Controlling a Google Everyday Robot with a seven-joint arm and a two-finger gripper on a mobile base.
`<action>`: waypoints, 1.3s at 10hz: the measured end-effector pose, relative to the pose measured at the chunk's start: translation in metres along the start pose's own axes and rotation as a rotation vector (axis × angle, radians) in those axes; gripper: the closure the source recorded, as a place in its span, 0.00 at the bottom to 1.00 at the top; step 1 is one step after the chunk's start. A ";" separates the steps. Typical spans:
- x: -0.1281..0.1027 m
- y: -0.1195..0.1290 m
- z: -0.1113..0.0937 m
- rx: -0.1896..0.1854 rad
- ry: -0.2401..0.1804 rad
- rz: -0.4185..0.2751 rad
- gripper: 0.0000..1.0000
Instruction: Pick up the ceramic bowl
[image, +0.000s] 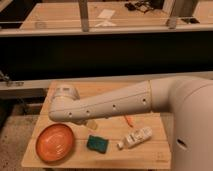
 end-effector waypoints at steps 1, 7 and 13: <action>-0.004 -0.002 0.001 0.004 -0.002 -0.022 0.20; -0.016 -0.008 0.004 0.014 0.006 -0.134 0.20; -0.021 -0.011 0.008 0.017 0.007 -0.232 0.26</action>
